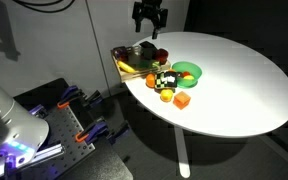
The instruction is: Put the toy lemon in the bowl
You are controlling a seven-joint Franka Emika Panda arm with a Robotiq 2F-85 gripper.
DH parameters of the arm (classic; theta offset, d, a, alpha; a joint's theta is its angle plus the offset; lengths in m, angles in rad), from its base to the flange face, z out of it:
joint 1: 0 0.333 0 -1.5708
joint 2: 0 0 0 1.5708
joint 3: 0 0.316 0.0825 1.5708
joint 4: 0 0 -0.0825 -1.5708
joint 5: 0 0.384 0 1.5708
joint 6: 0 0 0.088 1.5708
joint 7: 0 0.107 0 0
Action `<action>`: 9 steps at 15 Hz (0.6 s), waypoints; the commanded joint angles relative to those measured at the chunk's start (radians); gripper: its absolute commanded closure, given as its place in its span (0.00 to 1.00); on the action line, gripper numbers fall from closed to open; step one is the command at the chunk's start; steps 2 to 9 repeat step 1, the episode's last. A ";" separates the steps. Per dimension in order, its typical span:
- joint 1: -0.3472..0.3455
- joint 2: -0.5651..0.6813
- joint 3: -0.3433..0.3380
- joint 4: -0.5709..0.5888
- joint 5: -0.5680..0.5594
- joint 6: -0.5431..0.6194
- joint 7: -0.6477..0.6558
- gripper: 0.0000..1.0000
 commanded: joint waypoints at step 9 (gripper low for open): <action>-0.005 0.004 0.005 0.002 -0.001 -0.003 0.001 0.00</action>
